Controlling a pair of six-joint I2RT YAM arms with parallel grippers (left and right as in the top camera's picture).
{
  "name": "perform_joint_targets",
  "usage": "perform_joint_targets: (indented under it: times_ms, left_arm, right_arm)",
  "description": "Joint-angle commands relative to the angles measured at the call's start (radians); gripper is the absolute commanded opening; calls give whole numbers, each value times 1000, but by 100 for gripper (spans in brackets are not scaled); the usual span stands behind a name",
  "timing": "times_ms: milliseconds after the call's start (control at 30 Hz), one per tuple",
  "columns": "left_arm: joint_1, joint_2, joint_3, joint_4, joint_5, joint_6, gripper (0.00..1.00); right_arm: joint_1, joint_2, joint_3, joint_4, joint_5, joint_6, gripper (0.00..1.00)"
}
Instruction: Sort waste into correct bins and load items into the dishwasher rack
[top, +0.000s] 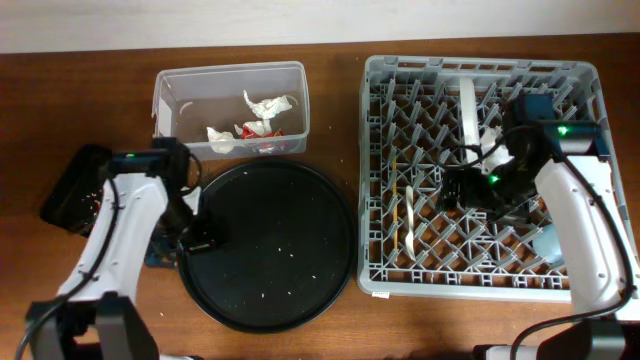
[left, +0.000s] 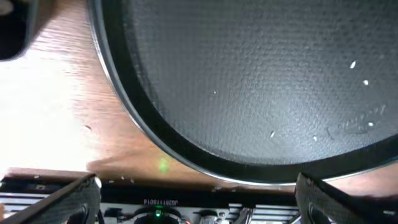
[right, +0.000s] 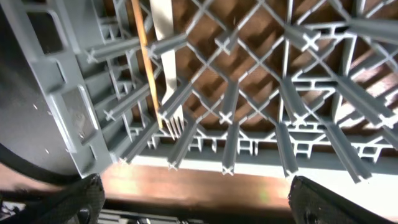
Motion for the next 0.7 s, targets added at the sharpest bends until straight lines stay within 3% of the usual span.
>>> perform_joint_targets:
  times_ms: [0, 100, 300, 467, 667]
  left_arm:
    - [12, -179, -5, 26, -1, 15, 99]
    - [12, -377, -78, 119, -1, 14, 99]
    - [12, -835, -267, 315, -1, 14, 99]
    - [13, -993, -275, 337, 3, 14, 99]
    - [12, -1003, -275, 333, 3, 15, 99]
  right_arm:
    - [16, -77, -21, 10, 28, -18, 98]
    - [27, -207, -86, 95, 28, -11, 98]
    - [27, -629, -321, 356, 123, -12, 98]
    - [25, -839, -386, 354, 125, -12, 99]
    - [25, -849, -386, 354, 125, -12, 98]
